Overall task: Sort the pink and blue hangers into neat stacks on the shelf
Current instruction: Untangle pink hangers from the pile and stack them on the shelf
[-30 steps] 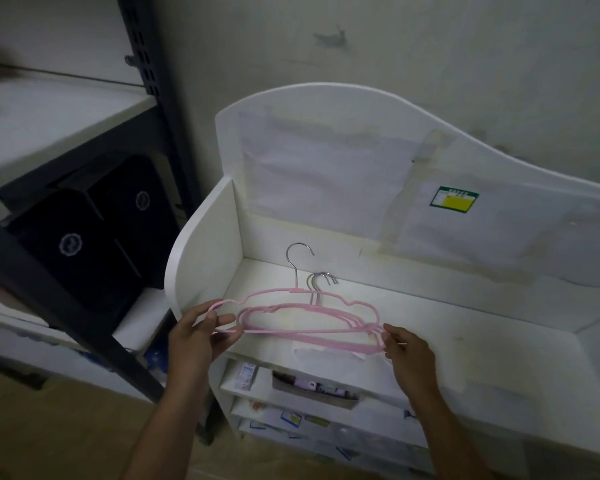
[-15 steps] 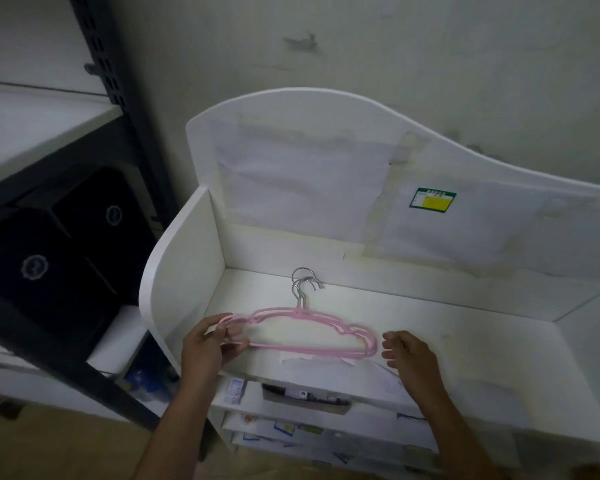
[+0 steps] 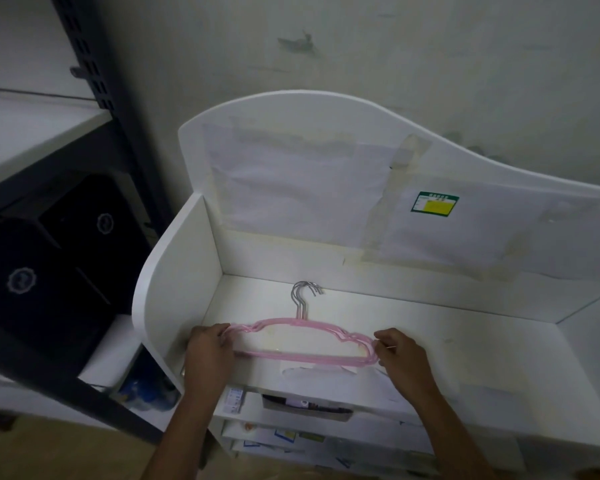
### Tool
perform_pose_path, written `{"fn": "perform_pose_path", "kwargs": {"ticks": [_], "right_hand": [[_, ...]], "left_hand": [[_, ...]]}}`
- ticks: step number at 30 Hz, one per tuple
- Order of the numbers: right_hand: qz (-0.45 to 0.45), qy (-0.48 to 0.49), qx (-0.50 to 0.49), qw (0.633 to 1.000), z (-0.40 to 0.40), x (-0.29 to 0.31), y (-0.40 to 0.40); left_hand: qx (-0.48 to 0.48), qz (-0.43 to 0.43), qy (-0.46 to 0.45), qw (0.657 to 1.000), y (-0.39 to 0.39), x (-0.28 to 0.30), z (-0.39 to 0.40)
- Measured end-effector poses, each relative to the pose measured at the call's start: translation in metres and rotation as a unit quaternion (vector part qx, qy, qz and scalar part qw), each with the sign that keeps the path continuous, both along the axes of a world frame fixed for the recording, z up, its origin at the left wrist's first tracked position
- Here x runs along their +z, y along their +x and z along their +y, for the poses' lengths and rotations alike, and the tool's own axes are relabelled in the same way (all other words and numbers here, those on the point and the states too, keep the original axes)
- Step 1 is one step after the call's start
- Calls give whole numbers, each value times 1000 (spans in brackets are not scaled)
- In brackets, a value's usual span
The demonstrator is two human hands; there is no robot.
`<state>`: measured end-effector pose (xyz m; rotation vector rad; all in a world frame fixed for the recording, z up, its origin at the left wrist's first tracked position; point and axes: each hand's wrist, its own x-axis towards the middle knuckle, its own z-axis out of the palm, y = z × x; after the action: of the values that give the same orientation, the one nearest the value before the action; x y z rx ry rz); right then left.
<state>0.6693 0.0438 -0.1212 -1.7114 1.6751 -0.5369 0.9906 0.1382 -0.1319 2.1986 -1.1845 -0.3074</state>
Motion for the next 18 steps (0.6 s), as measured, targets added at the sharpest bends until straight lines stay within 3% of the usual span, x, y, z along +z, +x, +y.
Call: {"fn": "perform_pose_path", "kwargs": {"ticks": [12, 18], "right_hand": [[181, -72, 49, 980, -7, -2, 27], [188, -57, 56, 979, -12, 0, 31]], "left_hand": [[7, -26, 73, 997, 12, -4, -16], [11, -14, 96, 995, 15, -6, -22]]}}
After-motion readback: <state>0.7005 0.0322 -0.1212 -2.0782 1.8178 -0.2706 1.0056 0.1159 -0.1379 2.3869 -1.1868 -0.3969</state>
